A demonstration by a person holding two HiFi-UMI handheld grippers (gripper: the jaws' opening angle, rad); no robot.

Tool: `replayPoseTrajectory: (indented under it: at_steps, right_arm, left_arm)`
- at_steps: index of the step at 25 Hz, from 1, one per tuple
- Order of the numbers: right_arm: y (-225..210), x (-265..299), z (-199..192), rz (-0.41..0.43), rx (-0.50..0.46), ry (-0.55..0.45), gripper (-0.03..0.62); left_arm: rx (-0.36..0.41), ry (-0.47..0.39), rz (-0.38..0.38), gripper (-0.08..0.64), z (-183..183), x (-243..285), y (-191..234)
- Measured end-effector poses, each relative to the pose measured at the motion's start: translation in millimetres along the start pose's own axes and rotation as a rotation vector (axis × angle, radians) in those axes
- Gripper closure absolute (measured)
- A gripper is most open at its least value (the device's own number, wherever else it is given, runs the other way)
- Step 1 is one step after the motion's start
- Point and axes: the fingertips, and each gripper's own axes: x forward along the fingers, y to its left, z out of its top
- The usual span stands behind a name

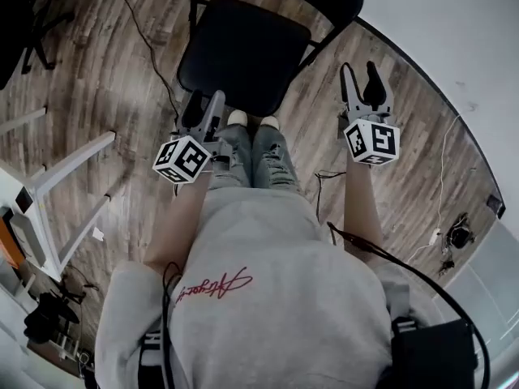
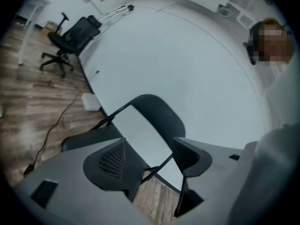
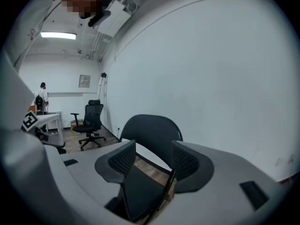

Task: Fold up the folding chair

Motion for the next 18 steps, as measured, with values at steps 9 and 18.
replayPoseTrajectory:
  at_steps: [9, 18]
  right_arm:
    - [-66.7, 107.6, -115.3, -0.041, 0.097, 0.152, 0.353]
    - [-73.3, 175.2, -160.3, -0.004, 0.165, 0.148, 0.350]
  left_arm:
    - [-0.467, 0.018, 0.260, 0.225, -135.4, 10.5, 200.3]
    - [-0.620, 0.103, 0.019, 0.206, -198.6, 53.2, 240.3]
